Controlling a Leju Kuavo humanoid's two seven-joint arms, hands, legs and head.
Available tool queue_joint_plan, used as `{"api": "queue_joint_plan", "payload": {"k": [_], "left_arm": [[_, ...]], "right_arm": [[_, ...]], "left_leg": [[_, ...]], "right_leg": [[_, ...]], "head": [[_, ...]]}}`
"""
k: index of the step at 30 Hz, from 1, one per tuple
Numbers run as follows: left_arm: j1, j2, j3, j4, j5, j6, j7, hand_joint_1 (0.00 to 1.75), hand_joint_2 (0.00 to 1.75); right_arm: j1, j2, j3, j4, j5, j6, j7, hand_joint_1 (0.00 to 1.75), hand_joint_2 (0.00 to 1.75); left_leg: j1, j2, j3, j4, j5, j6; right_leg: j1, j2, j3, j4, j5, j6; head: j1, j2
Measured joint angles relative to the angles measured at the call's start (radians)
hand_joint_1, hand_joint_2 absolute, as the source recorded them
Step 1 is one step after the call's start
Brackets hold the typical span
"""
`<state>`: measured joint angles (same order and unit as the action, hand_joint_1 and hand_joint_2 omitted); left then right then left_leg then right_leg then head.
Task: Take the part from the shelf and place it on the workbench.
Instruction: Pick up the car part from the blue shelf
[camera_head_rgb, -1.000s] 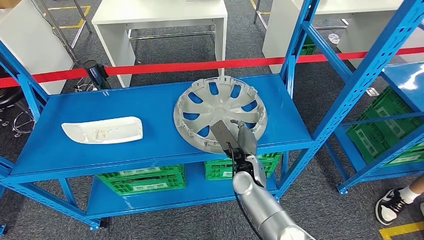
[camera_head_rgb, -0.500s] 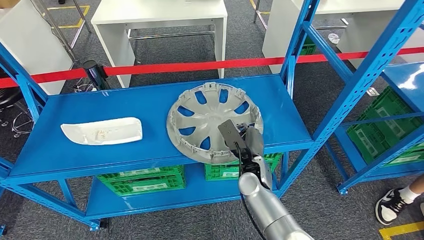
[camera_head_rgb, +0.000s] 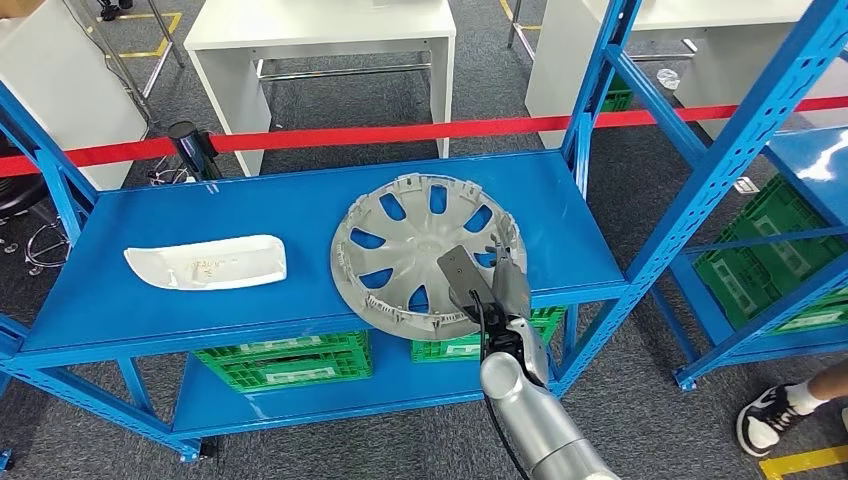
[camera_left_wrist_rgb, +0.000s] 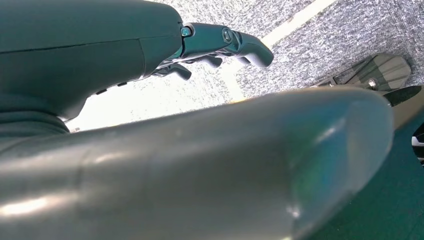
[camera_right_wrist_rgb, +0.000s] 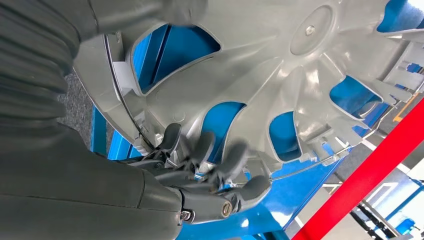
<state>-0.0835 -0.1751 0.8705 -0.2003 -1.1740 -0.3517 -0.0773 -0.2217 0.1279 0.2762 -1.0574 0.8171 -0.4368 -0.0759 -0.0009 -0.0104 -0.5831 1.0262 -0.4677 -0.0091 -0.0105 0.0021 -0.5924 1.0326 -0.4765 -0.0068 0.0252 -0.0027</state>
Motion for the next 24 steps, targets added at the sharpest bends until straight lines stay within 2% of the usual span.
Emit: {"api": "queue_joint_plan", "payload": {"k": [24], "left_arm": [[0.001,0.003,0.000,0.000,-0.005,0.000,-0.003,0.00,0.00]], "right_arm": [[0.011,-0.008,-0.030,-0.008,0.004,-0.001,0.001,0.00,1.75]], "left_leg": [[0.000,-0.002,0.004,0.000,-0.001,0.001]], "right_leg": [[0.000,-0.001,0.007,-0.003,-0.001,0.001]], "head": [[0.000,0.000]]}}
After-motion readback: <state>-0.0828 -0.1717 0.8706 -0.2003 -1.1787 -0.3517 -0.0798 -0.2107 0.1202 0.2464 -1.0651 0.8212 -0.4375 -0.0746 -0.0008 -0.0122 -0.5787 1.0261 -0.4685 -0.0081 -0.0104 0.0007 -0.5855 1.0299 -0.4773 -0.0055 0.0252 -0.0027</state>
